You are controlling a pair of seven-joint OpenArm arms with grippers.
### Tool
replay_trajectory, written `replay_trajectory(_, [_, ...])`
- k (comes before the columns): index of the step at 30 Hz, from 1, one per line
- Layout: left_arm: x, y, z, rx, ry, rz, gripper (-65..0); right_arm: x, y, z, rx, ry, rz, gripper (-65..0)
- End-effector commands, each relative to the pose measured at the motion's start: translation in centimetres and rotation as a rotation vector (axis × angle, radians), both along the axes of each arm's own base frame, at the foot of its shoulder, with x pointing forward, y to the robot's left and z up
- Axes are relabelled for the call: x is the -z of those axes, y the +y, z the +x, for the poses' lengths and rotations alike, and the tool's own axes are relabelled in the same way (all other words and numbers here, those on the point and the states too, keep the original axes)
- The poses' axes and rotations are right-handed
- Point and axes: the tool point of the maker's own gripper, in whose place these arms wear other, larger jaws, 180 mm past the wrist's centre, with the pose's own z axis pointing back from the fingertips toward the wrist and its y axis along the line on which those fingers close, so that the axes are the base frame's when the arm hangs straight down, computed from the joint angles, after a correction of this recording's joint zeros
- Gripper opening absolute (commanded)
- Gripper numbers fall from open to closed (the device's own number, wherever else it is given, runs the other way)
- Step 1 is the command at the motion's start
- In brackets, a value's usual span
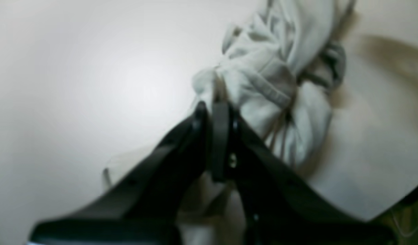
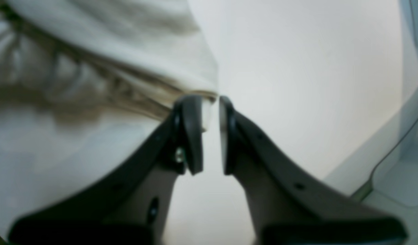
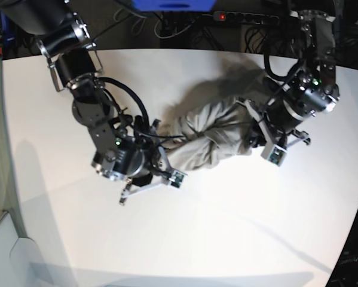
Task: Layout the t-shirt on the table in an organized manner, then fold the t-shirt properly
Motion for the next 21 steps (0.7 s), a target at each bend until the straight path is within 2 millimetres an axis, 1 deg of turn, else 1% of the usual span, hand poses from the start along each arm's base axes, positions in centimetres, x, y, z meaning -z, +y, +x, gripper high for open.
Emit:
replay_trajectory(1, [-1.2, 0.1, 0.5, -0.006, -0.041, -0.016, -64.8, -1.4, 0.6, 0.8, -0.010, -0.039, 0.019, -47.6])
replay_trajectory(3, [-0.9, 0.5, 0.1, -0.011, -0.033, -0.010, -64.8, -1.1, 1.4, 0.3, -0.040, -0.035, 0.013, -42.0])
replay_trajectory(6, [-0.7, 0.5, 0.1, -0.009, -0.030, -0.008, -64.8, -0.8, 2.6, -0.4, -0.085, -0.030, 0.003, -35.1])
replay_trajectory(7, [-0.7, 0.5, 0.1, -0.009, -0.030, -0.008, -64.8, -0.8, 3.5, -0.8, -0.107, -0.029, 0.008, -32.6])
replay_trajectory(10, [-0.4, 0.5, -0.2, -0.009, -0.019, -0.008, -64.8, -0.8, 5.2, -1.4, -0.140, -0.021, 0.024, -28.0])
replay_trajectory(12, [-0.4, 0.4, -0.3, -0.008, -0.019, -0.010, -64.8, -0.8, 6.1, -1.6, -0.155, -0.018, 0.036, -26.7])
replay_trajectory(15, [-0.4, 0.4, -0.3, -0.009, -0.019, -0.010, -64.8, -0.7, 7.9, -1.8, -0.179, -0.008, 0.091, -26.8])
replay_trajectory(18, [-0.4, 0.4, -0.3, -0.009, -0.018, -0.010, -64.8, -0.1, 8.8, -1.5, -0.188, 0.009, 0.118, -26.9])
replay_trajectory(20, [-0.4, 0.4, -0.3, -0.009, -0.018, -0.010, -64.8, 0.5, 8.9, -1.3, -0.187, 0.028, 0.118, -27.0])
replay_trajectory(21, [-0.4, 0.4, -0.3, -0.008, -0.017, -0.010, -64.8, 0.4, 9.2, -1.1, -0.190, 0.027, 0.125, -27.1])
